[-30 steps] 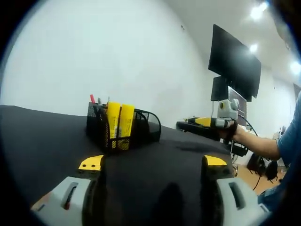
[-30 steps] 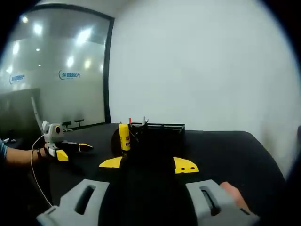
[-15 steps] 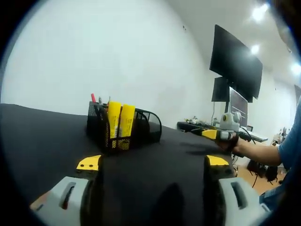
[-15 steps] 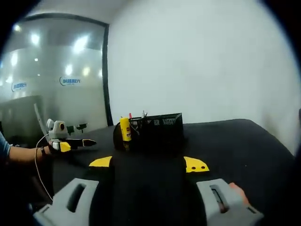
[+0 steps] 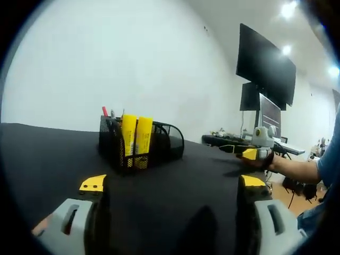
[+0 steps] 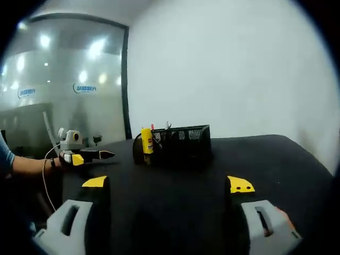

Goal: Pick up pens and glue sticks and place them into the holder.

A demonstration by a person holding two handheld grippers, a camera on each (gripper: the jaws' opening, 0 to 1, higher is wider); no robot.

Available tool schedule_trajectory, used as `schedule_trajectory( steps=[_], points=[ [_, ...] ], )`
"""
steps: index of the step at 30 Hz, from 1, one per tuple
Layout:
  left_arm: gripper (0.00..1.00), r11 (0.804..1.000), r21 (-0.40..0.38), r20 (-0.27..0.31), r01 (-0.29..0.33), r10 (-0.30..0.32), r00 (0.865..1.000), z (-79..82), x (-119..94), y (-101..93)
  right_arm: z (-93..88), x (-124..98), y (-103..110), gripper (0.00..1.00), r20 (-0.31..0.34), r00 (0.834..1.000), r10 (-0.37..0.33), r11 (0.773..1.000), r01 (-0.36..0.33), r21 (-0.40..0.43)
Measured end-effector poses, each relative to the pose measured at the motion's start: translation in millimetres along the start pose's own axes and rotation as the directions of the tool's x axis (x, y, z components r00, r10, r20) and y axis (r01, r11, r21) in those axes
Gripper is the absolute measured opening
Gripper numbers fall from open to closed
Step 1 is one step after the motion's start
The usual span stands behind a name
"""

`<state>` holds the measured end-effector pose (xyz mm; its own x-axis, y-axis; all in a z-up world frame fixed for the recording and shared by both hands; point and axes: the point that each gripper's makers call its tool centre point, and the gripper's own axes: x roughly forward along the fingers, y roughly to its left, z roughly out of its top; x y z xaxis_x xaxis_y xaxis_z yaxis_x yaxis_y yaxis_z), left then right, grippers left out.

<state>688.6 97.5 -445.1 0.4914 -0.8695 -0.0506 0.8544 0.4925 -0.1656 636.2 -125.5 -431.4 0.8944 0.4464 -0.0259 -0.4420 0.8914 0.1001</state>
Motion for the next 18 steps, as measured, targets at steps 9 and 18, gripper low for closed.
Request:
schedule_trajectory(
  steps=[9,18],
  points=[
    [0.96,1.0,-0.008,0.007,-0.009,0.009,1.0,1.6,0.0,2.3,1.5,-12.7,-4.7,0.92,0.027,1.0,-0.005,0.999,0.004,0.038],
    [0.96,1.0,0.003,0.002,-0.009,0.009,1.0,0.6,0.8,2.3,-6.1,-11.3,3.5,0.93,0.007,1.0,-0.008,0.999,0.008,0.049]
  ],
)
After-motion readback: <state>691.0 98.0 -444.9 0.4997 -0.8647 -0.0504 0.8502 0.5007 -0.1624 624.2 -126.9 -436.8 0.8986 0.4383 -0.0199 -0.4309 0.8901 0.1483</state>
